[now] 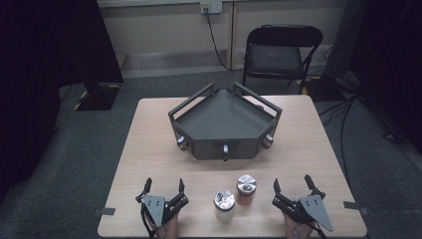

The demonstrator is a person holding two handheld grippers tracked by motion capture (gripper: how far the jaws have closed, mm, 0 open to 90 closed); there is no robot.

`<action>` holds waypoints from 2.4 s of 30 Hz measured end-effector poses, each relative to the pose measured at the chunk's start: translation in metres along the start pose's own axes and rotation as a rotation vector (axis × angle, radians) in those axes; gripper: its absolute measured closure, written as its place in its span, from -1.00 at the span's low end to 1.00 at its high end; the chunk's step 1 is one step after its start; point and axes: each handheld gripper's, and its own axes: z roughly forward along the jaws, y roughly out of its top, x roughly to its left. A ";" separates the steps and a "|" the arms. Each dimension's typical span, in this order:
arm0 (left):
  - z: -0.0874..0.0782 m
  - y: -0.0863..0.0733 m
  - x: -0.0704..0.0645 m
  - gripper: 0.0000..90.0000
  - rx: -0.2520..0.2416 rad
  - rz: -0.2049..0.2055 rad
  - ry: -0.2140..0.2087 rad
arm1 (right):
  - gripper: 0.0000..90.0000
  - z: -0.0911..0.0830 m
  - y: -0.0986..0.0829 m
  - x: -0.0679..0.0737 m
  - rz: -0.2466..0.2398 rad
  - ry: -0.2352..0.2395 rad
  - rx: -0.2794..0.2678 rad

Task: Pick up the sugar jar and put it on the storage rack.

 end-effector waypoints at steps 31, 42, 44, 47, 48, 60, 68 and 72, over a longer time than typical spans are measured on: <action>-0.001 0.000 0.001 -1.00 -0.001 0.001 -0.013 | -0.97 0.000 0.000 0.002 0.000 -0.010 0.000; -0.001 0.001 0.004 -1.00 0.000 -0.003 -0.041 | -0.97 0.000 0.000 0.002 0.000 -0.010 0.000; -0.001 0.001 0.003 -1.00 -0.006 0.001 -0.039 | -0.97 0.000 0.000 0.002 0.000 -0.010 0.000; -0.003 0.003 0.003 -1.00 -0.016 0.005 -0.043 | -0.97 0.000 0.000 0.002 0.000 -0.010 0.000; -0.003 0.004 0.003 -1.00 -0.016 0.007 -0.040 | -0.97 0.000 0.000 0.002 0.000 -0.010 0.000; -0.017 0.025 0.007 -1.00 -0.049 -0.019 -0.107 | -0.97 0.000 0.000 0.002 0.000 -0.010 0.000; -0.027 0.040 0.009 -1.00 -0.075 -0.020 -0.204 | -0.97 0.000 0.000 0.002 0.000 -0.010 0.000; -0.029 0.044 0.007 -1.00 -0.093 -0.019 -0.247 | -0.97 0.000 0.000 0.002 0.000 -0.010 0.000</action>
